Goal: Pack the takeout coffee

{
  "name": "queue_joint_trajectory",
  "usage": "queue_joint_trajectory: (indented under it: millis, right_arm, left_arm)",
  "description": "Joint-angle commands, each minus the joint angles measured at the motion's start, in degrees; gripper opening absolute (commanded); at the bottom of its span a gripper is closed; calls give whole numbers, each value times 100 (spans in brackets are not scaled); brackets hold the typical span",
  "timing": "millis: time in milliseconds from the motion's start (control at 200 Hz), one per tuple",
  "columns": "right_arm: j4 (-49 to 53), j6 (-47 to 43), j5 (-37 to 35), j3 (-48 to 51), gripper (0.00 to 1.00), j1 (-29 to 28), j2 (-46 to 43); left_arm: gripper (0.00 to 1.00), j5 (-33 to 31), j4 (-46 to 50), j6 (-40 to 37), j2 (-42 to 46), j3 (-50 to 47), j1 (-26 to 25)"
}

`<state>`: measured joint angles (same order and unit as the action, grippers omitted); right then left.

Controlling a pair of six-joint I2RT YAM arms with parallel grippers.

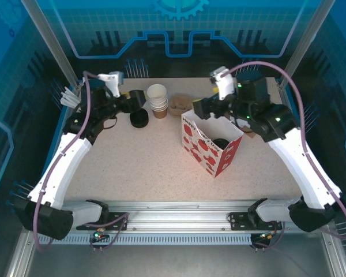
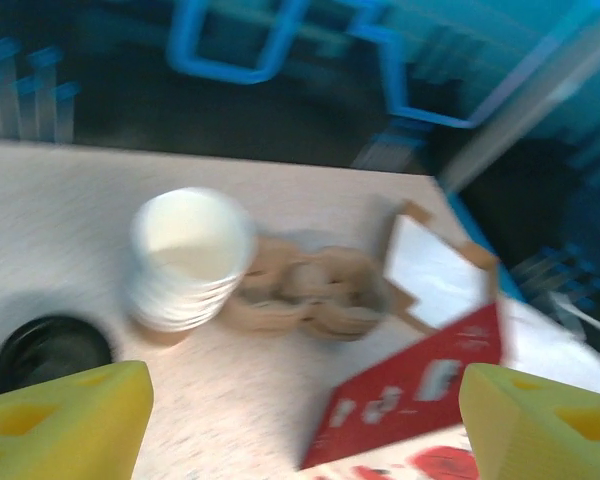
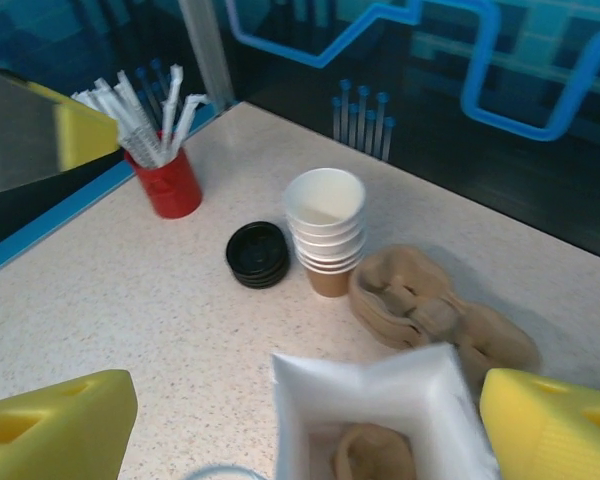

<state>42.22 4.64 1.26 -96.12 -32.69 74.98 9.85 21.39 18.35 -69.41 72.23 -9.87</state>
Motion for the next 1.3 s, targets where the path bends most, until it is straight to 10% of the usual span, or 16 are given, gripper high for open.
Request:
queue_joint_trajectory:
  millis: [0,275,620,1291]
  right_arm:
    - [-710,-306,148,-237,90,-394,223]
    - [-1136,-28,-275,-425,90,-194,725]
    - [-1195,72,346,-224,90,388,876]
    - [-979,110,529,-269,90,508,1097]
  left_arm:
    - [81,-712,51,238,275,-266,331]
    - [77,-1541,525,-131,-372,29,1476]
    - [74,-2638,1068,-868,-2611,1816,1655]
    - [15,-2856,1429,-1366,-3660,2945,1655]
